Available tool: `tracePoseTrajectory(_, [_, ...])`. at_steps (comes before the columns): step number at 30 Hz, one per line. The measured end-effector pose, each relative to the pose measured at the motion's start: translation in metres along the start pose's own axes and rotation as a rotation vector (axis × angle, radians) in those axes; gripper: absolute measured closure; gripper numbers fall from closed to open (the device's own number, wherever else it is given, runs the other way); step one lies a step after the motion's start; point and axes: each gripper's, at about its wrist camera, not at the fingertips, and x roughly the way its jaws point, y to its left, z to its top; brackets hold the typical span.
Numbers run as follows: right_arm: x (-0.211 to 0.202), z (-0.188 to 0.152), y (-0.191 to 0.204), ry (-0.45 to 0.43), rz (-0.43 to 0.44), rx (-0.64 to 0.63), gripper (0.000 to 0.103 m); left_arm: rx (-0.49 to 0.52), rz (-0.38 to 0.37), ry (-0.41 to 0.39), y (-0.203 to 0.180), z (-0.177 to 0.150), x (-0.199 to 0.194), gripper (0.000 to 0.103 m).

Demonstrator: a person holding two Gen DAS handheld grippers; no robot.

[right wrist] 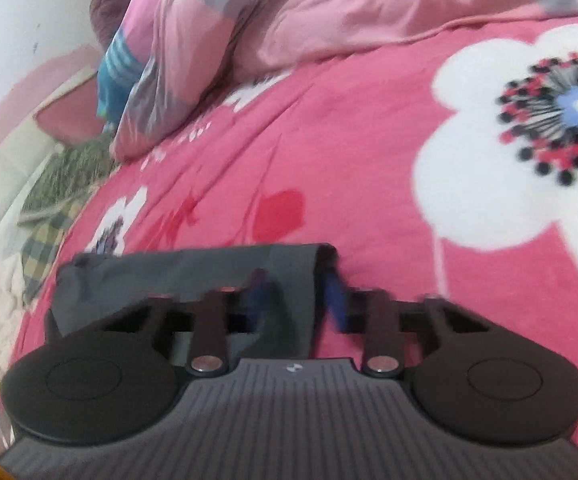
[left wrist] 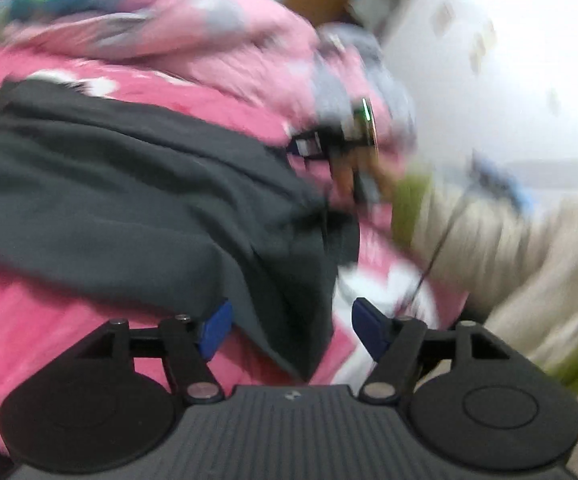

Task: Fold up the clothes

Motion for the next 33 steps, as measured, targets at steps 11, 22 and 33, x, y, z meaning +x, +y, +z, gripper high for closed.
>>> tracePoseTrajectory(11, [-0.007,0.054,0.011,-0.108,-0.044,-0.103,0.101,-0.012,0.196,-0.090,0.031,0.051,0.045,0.037])
tracePoseTrajectory(22, [0.051,0.092,-0.006,-0.135,-0.161,-0.120,0.101,0.110,0.300,0.072,0.026,0.043,0.095,0.042])
tracePoseTrajectory(33, [-0.121,0.071,-0.012,-0.319,-0.175,-0.063,0.082,0.023,0.207,0.009,0.019,0.042,0.065,0.037])
